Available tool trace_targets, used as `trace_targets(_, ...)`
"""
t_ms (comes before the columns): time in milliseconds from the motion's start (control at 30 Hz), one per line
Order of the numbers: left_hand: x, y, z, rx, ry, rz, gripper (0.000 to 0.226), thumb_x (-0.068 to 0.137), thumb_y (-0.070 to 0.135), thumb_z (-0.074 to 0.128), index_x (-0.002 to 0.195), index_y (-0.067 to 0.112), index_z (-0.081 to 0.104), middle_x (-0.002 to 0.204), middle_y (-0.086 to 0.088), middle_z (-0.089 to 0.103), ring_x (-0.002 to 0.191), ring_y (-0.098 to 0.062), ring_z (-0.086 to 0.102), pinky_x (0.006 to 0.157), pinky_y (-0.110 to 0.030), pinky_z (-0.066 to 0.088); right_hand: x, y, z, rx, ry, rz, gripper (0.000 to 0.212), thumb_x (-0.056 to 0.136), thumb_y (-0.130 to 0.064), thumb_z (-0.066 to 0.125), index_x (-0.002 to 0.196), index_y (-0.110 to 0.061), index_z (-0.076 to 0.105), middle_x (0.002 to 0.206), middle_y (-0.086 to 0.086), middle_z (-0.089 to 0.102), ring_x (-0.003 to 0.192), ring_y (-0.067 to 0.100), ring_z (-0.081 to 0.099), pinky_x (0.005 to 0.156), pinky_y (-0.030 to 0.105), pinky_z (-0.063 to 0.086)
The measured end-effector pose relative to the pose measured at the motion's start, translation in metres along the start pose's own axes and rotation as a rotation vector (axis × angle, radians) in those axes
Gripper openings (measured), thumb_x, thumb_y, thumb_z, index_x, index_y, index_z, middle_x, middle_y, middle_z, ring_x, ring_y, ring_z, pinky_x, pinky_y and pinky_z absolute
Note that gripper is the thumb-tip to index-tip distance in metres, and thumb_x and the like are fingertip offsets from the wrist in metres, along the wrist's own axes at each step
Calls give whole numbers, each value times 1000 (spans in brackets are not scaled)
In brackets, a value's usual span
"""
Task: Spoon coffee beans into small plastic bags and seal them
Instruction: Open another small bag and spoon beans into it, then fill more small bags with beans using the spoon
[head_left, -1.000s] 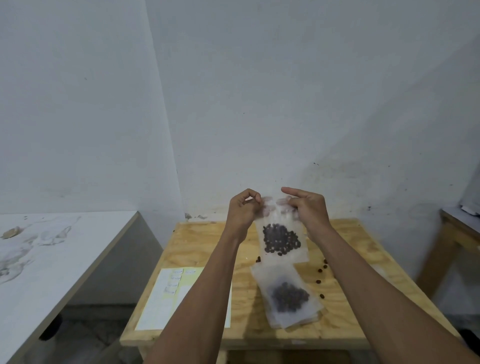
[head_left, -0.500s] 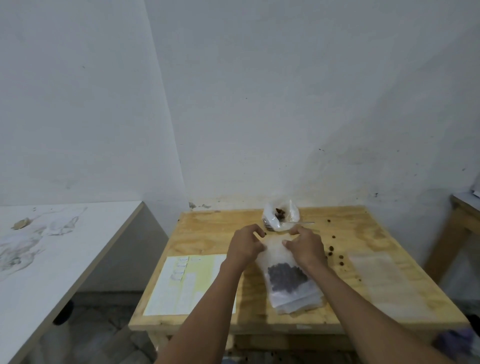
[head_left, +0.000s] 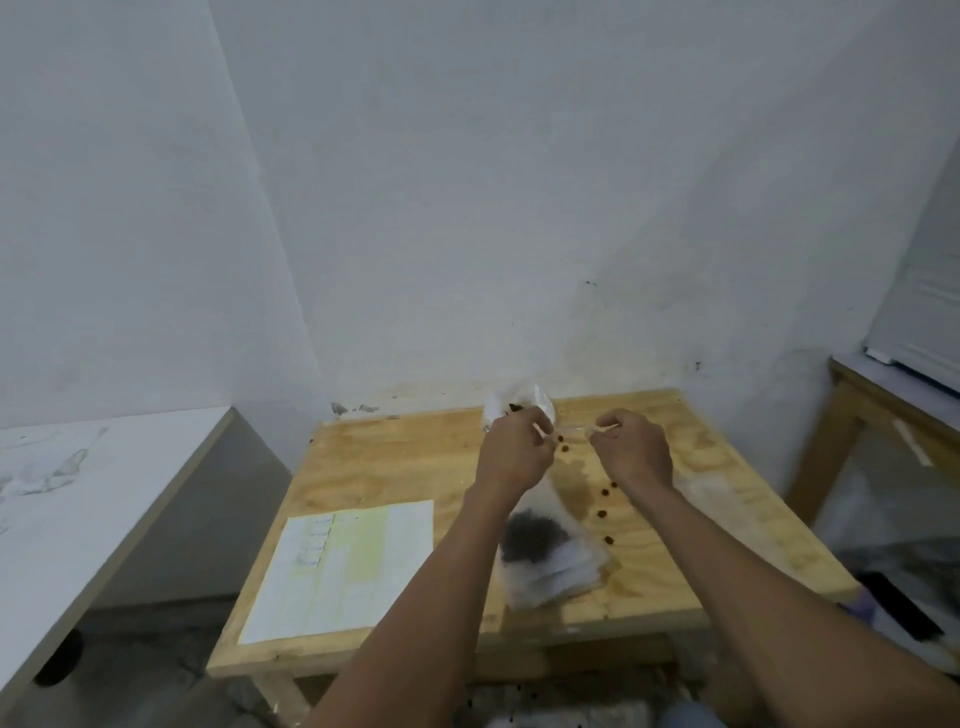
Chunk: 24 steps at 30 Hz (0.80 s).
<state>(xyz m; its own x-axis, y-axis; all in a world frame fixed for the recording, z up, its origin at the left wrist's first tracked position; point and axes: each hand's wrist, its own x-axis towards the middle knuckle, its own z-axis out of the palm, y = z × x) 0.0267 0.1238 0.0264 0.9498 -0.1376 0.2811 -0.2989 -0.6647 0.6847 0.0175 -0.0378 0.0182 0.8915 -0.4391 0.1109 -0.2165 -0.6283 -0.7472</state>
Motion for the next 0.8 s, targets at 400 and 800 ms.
trace_targets(400, -12, 84, 129, 97, -278, -123, 14, 89, 3, 58, 101, 9, 54, 92, -6, 53, 88, -28, 57, 68, -36, 46, 34, 118, -84, -249, -19, 331, 21, 87, -26, 70, 81, -6, 69, 72, 7, 60, 60, 24, 52, 48, 25, 37)
trace_targets(800, 5, 86, 147, -309, -155, -589, 23, 87, 8, 72, 105, -4, 64, 103, -22, 70, 83, -31, 66, 63, -38, 53, 38, 125, -81, -82, 0, 382, 15, 89, -20, 71, 82, -6, 69, 85, 12, 65, 62, 24, 51, 62, 29, 43)
